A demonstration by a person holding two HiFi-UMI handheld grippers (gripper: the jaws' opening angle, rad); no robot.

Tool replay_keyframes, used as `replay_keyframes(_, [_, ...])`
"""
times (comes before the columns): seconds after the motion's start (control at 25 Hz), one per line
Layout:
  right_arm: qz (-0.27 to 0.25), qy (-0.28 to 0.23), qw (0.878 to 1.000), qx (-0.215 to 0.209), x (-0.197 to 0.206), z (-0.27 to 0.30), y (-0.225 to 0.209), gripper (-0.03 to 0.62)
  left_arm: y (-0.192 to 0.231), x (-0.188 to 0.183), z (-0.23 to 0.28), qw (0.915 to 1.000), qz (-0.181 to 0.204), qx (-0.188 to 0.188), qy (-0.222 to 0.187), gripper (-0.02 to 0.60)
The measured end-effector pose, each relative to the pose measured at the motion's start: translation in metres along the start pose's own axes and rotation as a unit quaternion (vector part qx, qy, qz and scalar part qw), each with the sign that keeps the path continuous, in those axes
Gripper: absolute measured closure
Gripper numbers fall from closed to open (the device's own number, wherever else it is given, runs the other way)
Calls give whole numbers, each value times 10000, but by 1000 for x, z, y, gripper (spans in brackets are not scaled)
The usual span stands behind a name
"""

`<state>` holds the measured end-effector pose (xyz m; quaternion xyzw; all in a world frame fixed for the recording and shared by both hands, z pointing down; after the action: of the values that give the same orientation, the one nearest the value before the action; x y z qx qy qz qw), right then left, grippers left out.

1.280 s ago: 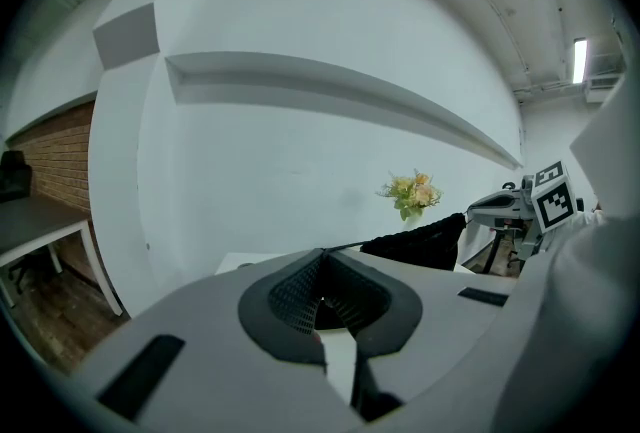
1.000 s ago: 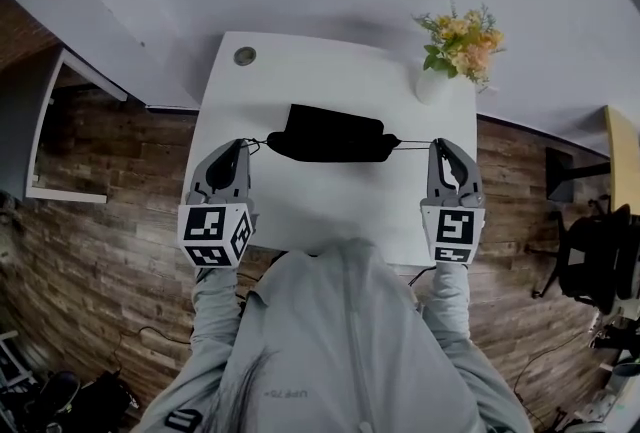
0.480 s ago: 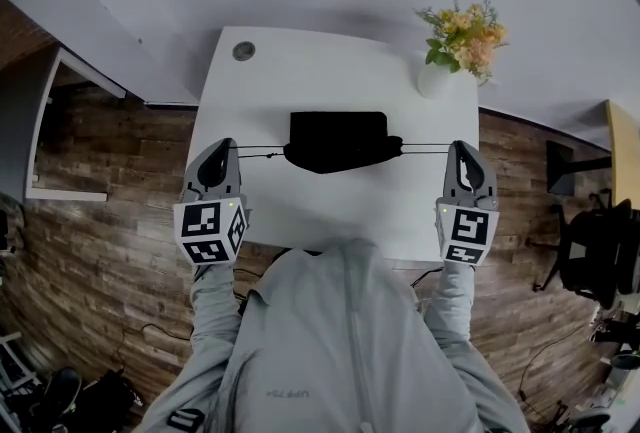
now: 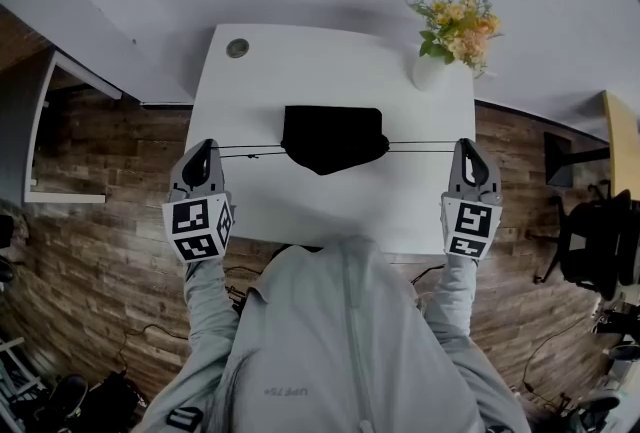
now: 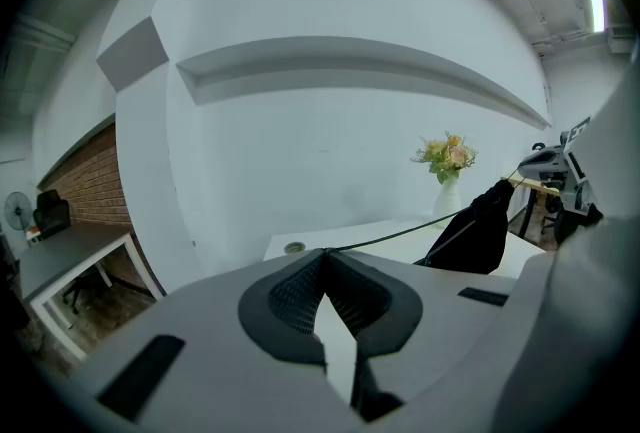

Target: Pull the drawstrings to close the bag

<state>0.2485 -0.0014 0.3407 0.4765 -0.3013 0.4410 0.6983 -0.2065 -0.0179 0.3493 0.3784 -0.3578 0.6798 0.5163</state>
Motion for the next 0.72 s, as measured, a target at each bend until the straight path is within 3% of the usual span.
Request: replay_keyframes(0.72, [32,244,9994,247,27,-11,-26,565,15,29,-4,9990,186,-157,371,555])
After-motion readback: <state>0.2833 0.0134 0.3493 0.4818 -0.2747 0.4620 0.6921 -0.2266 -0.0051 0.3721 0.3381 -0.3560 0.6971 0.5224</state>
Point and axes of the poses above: the fingertips, and each gripper's own axes: z forward along the fingers, y to its left, x out of its underside, the point moved 10 cm from there along -z, backward along the fingers, and after that the axes turned 1 degree about y, right-handed, at the moved point
